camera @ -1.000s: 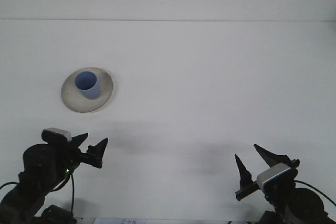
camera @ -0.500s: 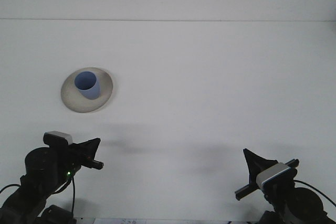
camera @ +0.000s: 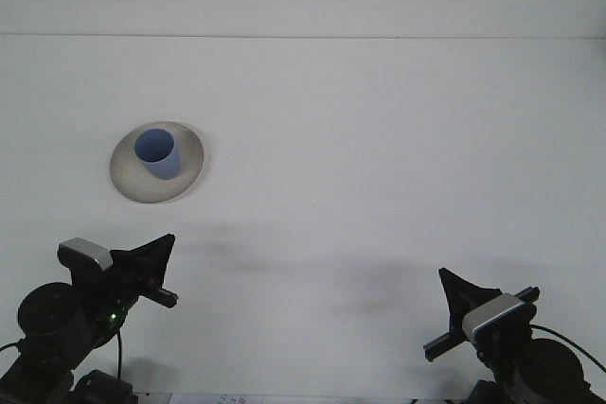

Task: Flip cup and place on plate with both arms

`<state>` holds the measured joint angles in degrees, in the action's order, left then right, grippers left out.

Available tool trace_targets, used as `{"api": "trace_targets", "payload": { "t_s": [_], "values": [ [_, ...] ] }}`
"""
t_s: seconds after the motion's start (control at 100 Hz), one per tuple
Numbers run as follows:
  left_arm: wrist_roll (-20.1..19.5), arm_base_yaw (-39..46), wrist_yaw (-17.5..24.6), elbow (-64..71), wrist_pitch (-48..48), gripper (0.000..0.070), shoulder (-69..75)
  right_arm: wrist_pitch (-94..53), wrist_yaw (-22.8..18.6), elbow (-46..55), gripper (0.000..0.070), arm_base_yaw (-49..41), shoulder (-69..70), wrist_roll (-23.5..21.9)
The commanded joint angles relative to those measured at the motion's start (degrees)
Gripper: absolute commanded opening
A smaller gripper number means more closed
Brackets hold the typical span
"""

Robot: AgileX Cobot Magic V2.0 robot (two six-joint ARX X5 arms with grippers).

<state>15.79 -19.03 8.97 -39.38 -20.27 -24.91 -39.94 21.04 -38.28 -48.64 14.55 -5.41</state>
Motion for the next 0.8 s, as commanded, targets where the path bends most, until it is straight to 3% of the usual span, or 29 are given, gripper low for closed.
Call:
{"api": "trace_targets", "payload": {
  "t_s": [0.0, 0.14, 0.23, 0.39, 0.65, 0.79],
  "values": [
    [-3.2, 0.1, -0.2, -0.8, 0.9, 0.0015, 0.0, 0.7, 0.0, -0.3, 0.0007, -0.5, 0.1, -0.6],
    [-15.7, 3.6, -1.7, 5.6, 6.5, 0.0015, 4.0, 0.7, 0.0, -0.3, 0.0007, -0.5, 0.1, -0.6],
    [-18.8, 7.5, -4.8, 15.0, 14.9, 0.0015, 8.9, 0.7, 0.0, -0.3, 0.0007, -0.5, 0.1, -0.6],
    [-19.4, 12.8, -13.8, 29.0, 22.3, 0.0015, 17.3, 0.7, 0.0, -0.3, 0.0007, -0.5, 0.1, -0.6],
    [-19.1, 16.9, -13.9, 37.9, 22.1, 0.0015, 23.9, 0.7, 0.0, -0.3, 0.0007, -0.5, 0.1, -0.6],
    [-16.1, 16.8, -13.8, 38.6, 21.3, 0.0015, 24.7, 0.7, 0.0, -0.3, 0.0007, -0.5, 0.1, -0.6]
  ]
}}
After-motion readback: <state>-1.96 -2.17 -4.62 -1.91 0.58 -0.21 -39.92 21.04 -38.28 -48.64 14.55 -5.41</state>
